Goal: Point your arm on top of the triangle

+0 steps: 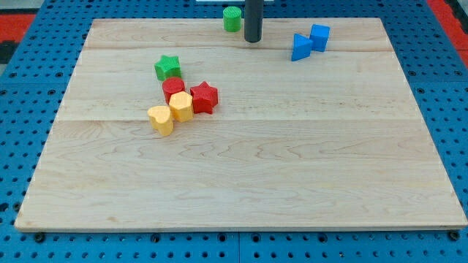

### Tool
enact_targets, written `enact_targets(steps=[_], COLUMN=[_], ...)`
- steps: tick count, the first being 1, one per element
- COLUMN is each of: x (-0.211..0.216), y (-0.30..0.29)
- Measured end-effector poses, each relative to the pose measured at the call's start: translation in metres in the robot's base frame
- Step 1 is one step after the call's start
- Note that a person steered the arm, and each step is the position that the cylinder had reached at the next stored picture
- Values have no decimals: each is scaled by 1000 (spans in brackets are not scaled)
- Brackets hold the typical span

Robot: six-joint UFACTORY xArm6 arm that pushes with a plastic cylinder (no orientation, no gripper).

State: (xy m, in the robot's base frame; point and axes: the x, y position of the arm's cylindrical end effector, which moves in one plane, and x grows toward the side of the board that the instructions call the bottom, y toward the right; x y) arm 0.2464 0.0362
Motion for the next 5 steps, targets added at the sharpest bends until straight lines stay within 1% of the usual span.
enact_targets(steps=[2,3,4,5], x=[-3,-8,-11,-38], y=[7,48,71,80])
